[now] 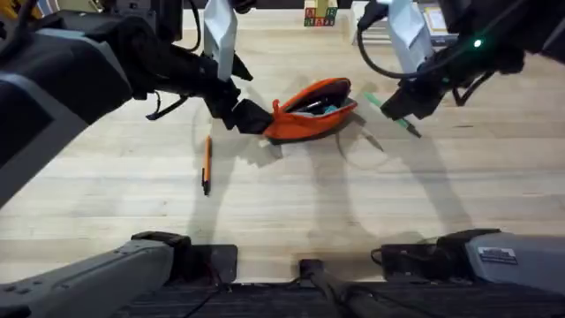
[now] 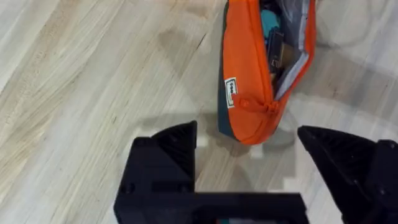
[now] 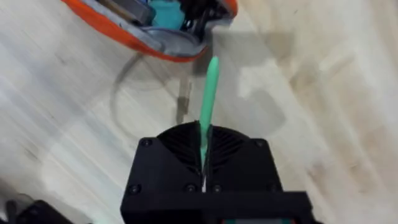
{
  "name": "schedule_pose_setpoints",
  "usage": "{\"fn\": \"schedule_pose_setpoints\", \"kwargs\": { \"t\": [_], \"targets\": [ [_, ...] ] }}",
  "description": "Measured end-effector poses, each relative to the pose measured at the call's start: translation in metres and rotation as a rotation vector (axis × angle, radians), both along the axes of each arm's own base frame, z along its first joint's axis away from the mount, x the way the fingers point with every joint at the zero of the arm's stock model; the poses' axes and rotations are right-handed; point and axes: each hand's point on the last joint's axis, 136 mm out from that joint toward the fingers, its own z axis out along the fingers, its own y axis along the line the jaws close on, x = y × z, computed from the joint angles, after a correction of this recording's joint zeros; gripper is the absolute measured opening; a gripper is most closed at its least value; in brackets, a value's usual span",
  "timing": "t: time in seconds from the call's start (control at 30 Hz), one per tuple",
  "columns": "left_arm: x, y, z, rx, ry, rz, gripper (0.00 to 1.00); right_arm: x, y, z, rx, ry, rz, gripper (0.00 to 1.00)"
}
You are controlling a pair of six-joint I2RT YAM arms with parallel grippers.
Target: Unzip the bag, pick up the pens from the table one at a time and place them inside, then zip the bag closed.
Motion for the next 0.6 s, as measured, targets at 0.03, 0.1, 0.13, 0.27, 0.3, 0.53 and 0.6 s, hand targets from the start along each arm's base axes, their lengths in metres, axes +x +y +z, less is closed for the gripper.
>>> {"fn": "schedule_pose_setpoints", "kwargs": {
  "t": [0.03,0.1,0.13,0.27,0.3,0.53,0.6],
  "targets": [
    [0.0,0.0,0.0,0.0,0.0,0.0,0.993,0.003,0.0,0.004,-0.003,-0.013,0.013,0.033],
    [0.0,0.0,0.0,0.0,0.0,0.0,0.993,0.008,0.001,0.011,-0.007,-0.04,0.04,0.033],
    [0.0,0.0,0.0,0.0,0.0,0.0,0.993,0.01,0.001,0.015,-0.009,-0.056,0.058,0.033],
    [0.0,0.0,0.0,0.0,0.0,0.0,0.993,0.01,0.006,0.028,-0.004,-0.112,0.16,0.033],
    [0.0,0.0,0.0,0.0,0.0,0.0,0.993,0.009,0.009,0.032,0.003,-0.127,0.196,0.033],
    [0.0,0.0,0.0,0.0,0.0,0.0,0.993,0.002,0.031,0.046,0.062,-0.219,0.496,0.033],
    [0.0,0.0,0.0,0.0,0.0,0.0,0.993,0.001,0.037,0.048,0.073,-0.242,0.574,0.033]
  ]
}}
